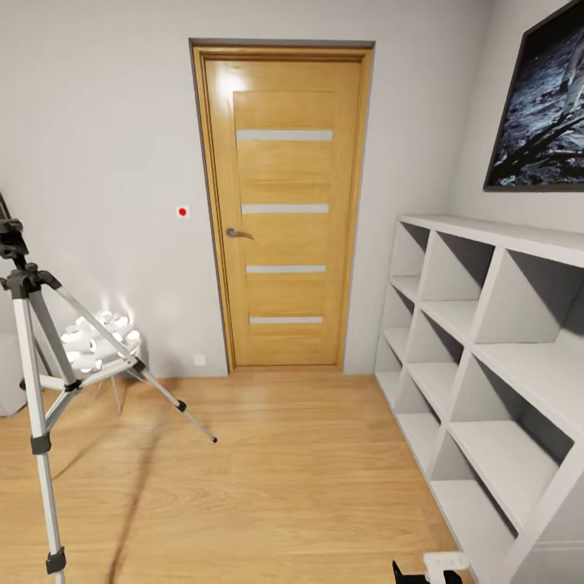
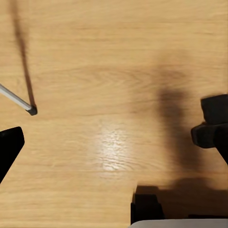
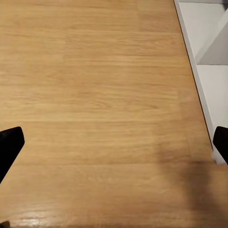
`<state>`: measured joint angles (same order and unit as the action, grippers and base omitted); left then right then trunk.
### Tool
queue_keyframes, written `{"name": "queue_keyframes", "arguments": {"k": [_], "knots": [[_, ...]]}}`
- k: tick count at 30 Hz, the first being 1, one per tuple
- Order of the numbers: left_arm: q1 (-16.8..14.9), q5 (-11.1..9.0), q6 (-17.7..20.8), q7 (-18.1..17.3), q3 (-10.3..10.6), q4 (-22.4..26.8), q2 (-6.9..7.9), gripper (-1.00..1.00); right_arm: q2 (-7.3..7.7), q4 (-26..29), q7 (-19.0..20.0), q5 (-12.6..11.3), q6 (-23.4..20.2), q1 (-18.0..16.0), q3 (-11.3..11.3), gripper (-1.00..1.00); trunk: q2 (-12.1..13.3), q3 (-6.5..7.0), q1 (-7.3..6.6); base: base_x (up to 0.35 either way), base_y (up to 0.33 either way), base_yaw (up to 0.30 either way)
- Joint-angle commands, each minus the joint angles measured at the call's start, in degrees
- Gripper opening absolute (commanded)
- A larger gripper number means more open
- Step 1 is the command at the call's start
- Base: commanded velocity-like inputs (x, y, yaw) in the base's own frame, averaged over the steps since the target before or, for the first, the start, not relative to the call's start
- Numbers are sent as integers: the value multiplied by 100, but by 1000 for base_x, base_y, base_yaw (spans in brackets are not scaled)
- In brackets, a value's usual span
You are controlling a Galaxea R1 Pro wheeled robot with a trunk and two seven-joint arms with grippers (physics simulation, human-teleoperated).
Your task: Attach the digital camera to the camera tripod in the bedroom.
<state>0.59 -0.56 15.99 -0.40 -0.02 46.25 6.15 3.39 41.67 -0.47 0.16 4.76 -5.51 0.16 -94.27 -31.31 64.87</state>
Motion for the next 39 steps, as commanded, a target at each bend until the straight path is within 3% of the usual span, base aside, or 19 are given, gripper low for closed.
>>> {"name": "queue_keyframes", "arguments": {"k": [1,5,6,9,15,17,22,23,24,29,32,33,35,37,39], "knots": [[2,-6,35,-4,0,16,1,100,1,-7,-3,3,16,-2,2,100,-44,-23,23,0,0,0],[2,-6,37,-4,1,18,0,100,1,-81,-5,10,26,-2,4,100,-205,-95,110,0,0,0],[2,-6,46,-80,-4,204,86,100,2,-201,-5,30,148,-2,16,100,-245,-113,132,0,0,0],[2,-6,79,-463,-5,598,213,100,2,-211,-1,32,280,-2,16,100,-365,-167,198,0,0,0],[2,0,103,-1142,-7,1090,307,100,3,-94,5,35,662,-27,12,100,-606,-275,330,0,0,0],[2,2,174,-1406,-7,1605,336,100,4,157,10,32,953,-155,11,100,-686,-310,374,0,0,0],[-36,3,573,-1530,-17,2314,364,100,4,331,20,25,1062,-662,10,100,-886,-400,484,0,0,0],[-89,-1,789,-1558,-27,2701,441,100,4,356,28,21,1060,-1024,8,100,-927,-418,506,0,0,0],[-99,-2,832,-1562,-28,2767,453,100,4,359,33,21,1050,-1113,8,100,-967,-436,528,0,0,0],[-142,-5,964,-1573,-32,3094,501,100,4,366,92,20,746,-1641,8,100,-1167,-526,638,0,0,0],[-157,-10,1001,-1576,-38,3537,526,100,1,367,146,19,456,-2120,4,100,-1287,-580,703,0,0,0],[-162,-13,1016,-1571,-41,3921,531,100,-20,383,164,23,361,-2415,11,100,-1328,-598,725,0,0,0],[-163,-13,1021,-1567,-38,4040,523,100,-27,387,166,21,335,-2554,14,100,-1408,-634,769,0,0,0],[-164,-8,1032,-1562,-27,4164,508,100,-42,459,170,23,316,-2939,23,100,-1488,-670,813,0,0,0],[-164,-7,1034,-1561,-23,4159,506,100,-48,590,172,25,305,-3027,34,100,-1568,-705,857,0,0,0]]}}
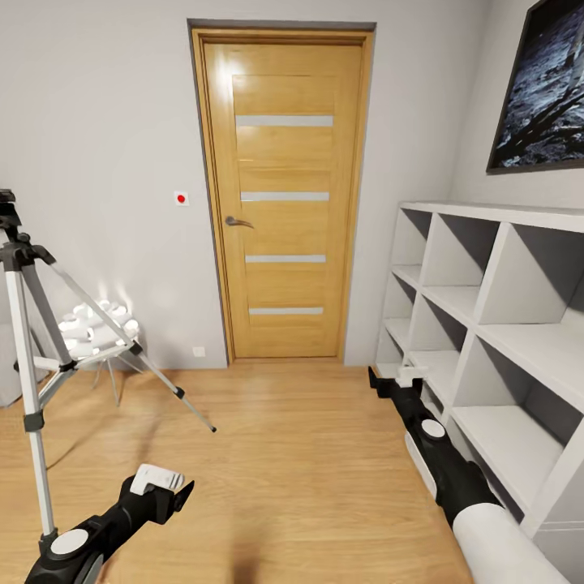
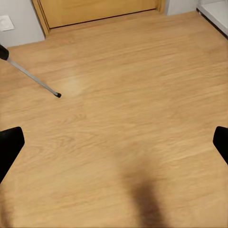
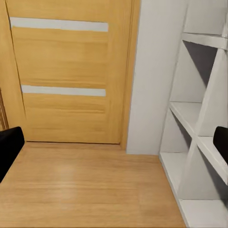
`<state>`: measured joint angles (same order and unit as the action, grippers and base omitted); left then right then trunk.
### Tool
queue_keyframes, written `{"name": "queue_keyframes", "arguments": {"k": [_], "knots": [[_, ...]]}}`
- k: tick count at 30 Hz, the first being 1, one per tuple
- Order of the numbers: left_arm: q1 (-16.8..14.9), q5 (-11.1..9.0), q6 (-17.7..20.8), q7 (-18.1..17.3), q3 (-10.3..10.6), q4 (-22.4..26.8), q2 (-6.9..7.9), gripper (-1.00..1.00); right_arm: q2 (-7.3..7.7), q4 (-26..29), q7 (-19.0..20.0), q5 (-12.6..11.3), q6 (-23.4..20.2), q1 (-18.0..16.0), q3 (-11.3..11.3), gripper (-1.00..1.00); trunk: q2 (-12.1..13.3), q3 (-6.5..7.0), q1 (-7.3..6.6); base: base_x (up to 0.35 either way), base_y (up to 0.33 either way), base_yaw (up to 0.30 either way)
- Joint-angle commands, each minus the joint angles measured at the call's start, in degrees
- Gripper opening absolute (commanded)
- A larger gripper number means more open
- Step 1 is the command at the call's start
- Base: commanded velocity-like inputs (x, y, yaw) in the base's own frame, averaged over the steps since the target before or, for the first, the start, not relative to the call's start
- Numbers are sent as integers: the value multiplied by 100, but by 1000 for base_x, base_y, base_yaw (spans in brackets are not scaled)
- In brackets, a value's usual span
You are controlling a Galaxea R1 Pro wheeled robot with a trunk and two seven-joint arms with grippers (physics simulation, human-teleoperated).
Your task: Attach the digital camera to the camera tripod in the bedroom.
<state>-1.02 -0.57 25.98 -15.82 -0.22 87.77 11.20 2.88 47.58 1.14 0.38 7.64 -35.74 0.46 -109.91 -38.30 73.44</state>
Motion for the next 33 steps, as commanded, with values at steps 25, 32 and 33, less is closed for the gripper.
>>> {"name": "queue_keyframes", "arguments": {"k": [25,32,33], "knots": [[-4,-5,3,-11,24,-34,5,100,-226,445,-351,-27,202,-136,1595,100,-1007,-455,549,0,0,0],[-4,2,-4,-9,28,-50,8,100,-225,386,-359,-29,331,-135,1604,100,-1288,-581,703,0,0,0],[-4,2,-5,-9,25,-54,14,100,-223,369,-359,-29,341,-135,1604,100,-1328,-599,725,0,0,0]]}}
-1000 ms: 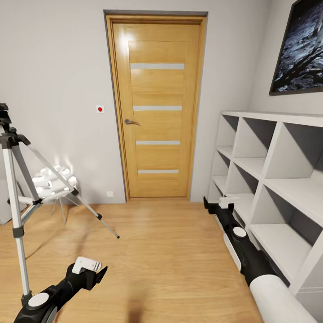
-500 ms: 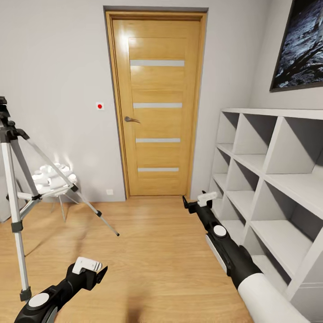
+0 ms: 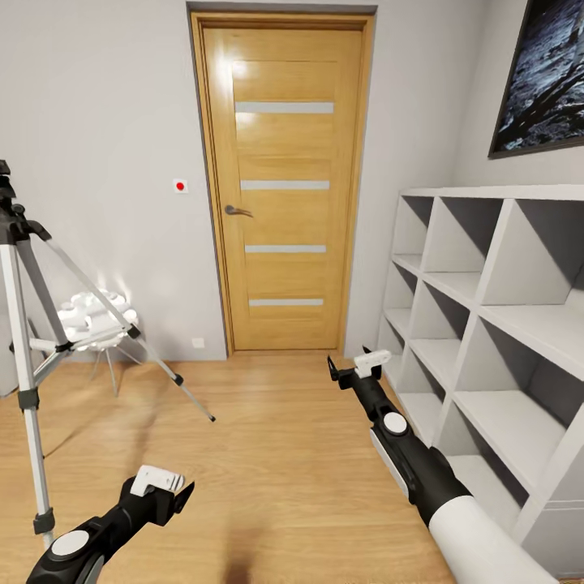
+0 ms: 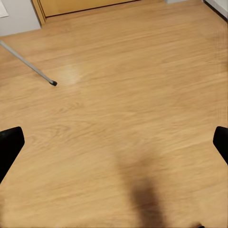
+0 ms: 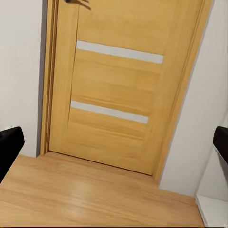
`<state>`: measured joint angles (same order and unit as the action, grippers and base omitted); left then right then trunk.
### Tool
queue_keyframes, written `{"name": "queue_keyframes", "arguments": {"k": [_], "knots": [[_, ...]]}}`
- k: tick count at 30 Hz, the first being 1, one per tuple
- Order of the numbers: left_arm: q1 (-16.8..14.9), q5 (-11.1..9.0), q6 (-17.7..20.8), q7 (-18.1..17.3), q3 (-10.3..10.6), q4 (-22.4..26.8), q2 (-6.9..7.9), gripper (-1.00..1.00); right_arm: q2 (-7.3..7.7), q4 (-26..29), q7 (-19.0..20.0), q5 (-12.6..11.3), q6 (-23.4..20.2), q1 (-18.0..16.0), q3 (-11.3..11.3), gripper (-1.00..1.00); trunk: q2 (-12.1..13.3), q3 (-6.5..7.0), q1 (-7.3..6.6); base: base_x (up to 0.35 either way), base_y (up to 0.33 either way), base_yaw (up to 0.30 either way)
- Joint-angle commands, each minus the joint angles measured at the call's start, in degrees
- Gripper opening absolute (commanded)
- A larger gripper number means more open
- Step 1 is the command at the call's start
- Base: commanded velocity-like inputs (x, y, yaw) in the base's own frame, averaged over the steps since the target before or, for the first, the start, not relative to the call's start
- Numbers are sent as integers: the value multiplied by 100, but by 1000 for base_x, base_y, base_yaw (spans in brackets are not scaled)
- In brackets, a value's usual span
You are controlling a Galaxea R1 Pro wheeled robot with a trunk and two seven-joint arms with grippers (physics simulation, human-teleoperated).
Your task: Attach the digital camera to the camera tripod in the bedroom.
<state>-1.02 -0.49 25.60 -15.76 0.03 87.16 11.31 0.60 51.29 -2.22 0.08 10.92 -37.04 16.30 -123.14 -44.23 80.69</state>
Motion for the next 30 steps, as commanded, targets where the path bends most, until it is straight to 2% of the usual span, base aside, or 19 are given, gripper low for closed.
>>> {"name": "queue_keyframes", "arguments": {"k": [1,30], "knots": [[-3,-5,34,-15,1,6,4,100,5,-7,-23,1,16,-5,18,100,-44,-24,22,0,0,0],[-3,-4,33,-15,18,-3,2,100,5,-23,-24,-17,16,-5,13,100,-1207,-545,659,0,0,0]]}}
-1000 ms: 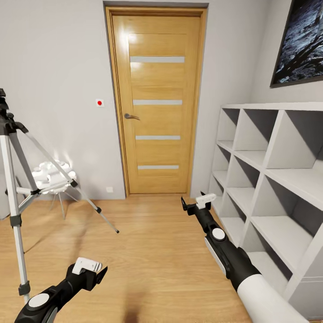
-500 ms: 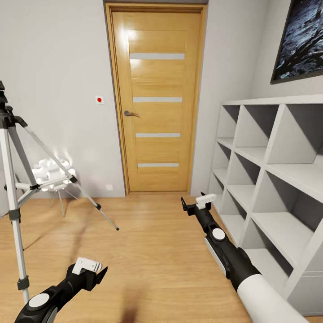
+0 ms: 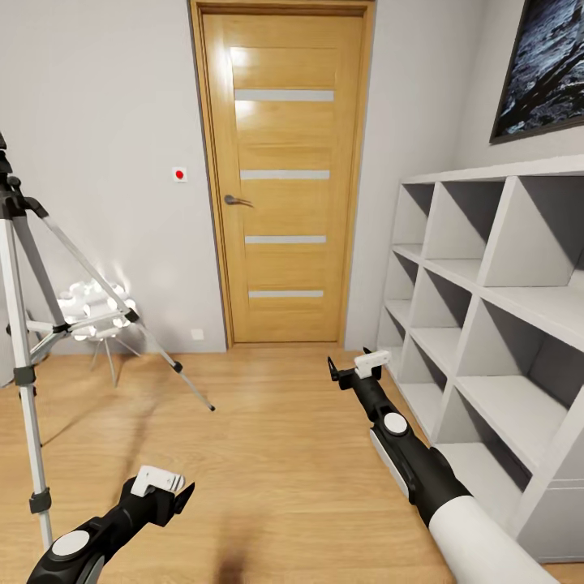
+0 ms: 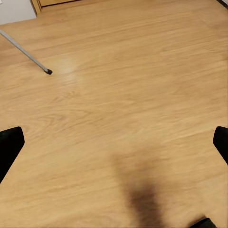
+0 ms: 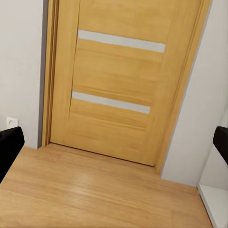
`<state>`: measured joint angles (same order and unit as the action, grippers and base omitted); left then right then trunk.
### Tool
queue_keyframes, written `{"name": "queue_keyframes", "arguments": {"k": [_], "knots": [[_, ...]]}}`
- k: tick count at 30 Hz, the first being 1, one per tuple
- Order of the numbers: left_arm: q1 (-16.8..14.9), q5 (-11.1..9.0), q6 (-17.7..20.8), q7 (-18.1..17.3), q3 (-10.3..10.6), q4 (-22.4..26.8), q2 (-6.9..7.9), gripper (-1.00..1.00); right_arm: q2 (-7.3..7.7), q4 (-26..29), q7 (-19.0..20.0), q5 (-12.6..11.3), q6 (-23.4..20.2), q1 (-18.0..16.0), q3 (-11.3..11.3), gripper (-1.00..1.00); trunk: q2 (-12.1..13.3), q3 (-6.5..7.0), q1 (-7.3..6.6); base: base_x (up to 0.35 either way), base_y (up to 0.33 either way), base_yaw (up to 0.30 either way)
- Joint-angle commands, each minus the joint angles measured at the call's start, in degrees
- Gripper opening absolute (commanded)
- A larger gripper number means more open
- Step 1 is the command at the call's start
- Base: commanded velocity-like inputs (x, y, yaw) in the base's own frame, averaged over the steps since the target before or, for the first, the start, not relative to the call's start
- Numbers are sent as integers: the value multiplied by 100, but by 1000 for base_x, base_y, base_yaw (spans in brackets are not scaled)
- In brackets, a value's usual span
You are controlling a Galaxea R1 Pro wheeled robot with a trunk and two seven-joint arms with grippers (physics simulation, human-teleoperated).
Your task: Attach the digital camera to the camera tripod in the bedroom.
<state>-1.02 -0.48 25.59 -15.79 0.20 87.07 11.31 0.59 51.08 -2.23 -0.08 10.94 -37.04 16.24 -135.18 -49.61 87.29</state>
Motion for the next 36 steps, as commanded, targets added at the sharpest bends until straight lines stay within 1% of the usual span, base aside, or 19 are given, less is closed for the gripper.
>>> {"name": "queue_keyframes", "arguments": {"k": [1,8,13,15,17,20,26,27,28,30,33,36], "knots": [[-3,-5,33,-12,3,6,3,100,5,-2,-23,-1,14,-5,20,100,-44,-24,21,0,0,0],[-3,11,30,-18,25,-159,14,100,5,-9,-23,-1,14,-5,20,100,-325,-150,175,0,0,0],[-3,23,27,-20,199,-262,38,100,3,-16,-23,-1,14,-4,20,100,-525,-240,285,0,0,0],[-3,26,26,-20,283,-295,82,100,4,-46,-23,-1,14,-4,20,100,-606,-276,329,0,0,0],[-3,28,25,-20,316,-329,104,100,3,-86,-25,-1,17,-4,16,100,-686,-311,373,0,0,0],[-3,29,23,-21,379,-538,127,100,4,-165,-28,-1,16,-5,13,100,-806,-365,439,0,0,0],[-3,36,16,-21,577,-747,146,100,4,-198,-30,-1,15,-5,10,100,-814,-498,454,0,0,0],[-3,40,13,-21,634,-796,154,100,7,-203,-31,-1,18,-5,10,100,-816,-520,457,0,0,0],[-3,91,9,-21,717,-928,173,100,8,-209,-32,-1,19,-3,10,100,-817,-543,459,0,0,0],[-3,190,7,-21,750,-1040,180,100,5,-211,-29,-1,18,-4,11,100,-820,-587,465,0,0,0],[-3,365,-43,-21,770,-1181,183,100,6,-212,-31,-1,18,-5,11,100,-824,-653,472,0,0,0],[-3,446,-138,-21,780,-1252,185,100,6,-213,-32,-1,17,-3,10,100,-828,-720,480,0,0,0]]}}
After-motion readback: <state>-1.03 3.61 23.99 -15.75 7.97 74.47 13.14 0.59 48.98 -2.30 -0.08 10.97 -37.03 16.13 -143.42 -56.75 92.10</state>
